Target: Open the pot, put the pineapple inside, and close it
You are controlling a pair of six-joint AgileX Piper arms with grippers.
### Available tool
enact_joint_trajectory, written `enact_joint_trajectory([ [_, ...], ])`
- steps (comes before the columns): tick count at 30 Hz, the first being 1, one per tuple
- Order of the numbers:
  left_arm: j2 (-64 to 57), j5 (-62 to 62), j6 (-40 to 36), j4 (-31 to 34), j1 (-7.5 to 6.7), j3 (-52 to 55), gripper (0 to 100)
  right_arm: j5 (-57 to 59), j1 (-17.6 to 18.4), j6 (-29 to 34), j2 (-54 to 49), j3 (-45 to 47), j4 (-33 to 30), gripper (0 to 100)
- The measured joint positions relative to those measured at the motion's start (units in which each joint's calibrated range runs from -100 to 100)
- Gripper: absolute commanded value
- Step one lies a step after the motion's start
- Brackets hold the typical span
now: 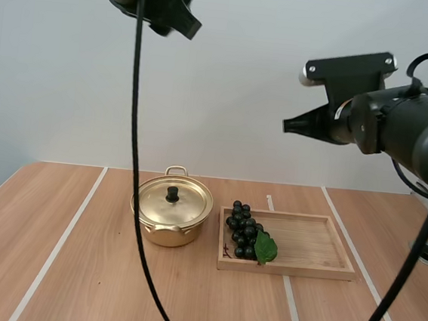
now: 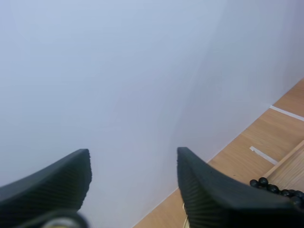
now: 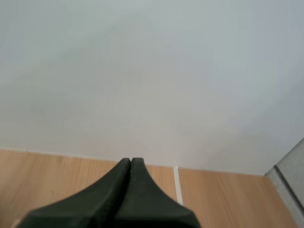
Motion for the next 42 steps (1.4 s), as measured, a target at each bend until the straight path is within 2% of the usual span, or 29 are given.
enact_joint_trajectory([
  [4,-4.77,3.45,-0.68,2.07,0.0,0.0,0,-0.25,0.0,0.0,-7.01,0.0,0.0,0],
  [8,-8.81,6.57,-3.99,2.96,0.0,0.0,0,5.42,0.0,0.0,-9.67,0.0,0.0,0],
  [10,-11.07,7.99,-5.5,3.25,0.71,0.0,0,8.78,0.0,0.0,-10.54,0.0,-0.93,0],
  [15,-19.16,7.98,-9.17,3.28,3.68,0.0,0,10.36,0.0,0.0,-16.43,-0.13,-2.58,0],
  [20,-28.37,7.4,-10.23,1.83,4.28,-0.11,0,6.23,0.0,0.0,-25.86,-0.34,-1.69,0],
  [23,-33.86,5.13,-11.01,1.75,4.31,0.59,0,0.38,0.0,0.0,-30.99,-0.84,1.44,0],
  [26,-38.27,0.9,-12.67,3.18,4.31,4.37,0,-4.52,0.0,0.0,-34.73,-0.95,5.8,0],
  [30,-41.61,-5.12,-18.12,9.17,4.31,14.16,0,-5.73,0.0,0.0,-36.26,-0.95,9.8,0],
  [35,-42.65,-15.11,-25.52,16.76,4.46,26.19,0,-5.73,0.0,0.0,-36.38,-0.95,11.21,0],
  [42,-43.93,-32.36,-30.23,18.02,6.21,39.99,0,-6.34,-1.63,0.0,-39.23,3.06,11.2,0],
])
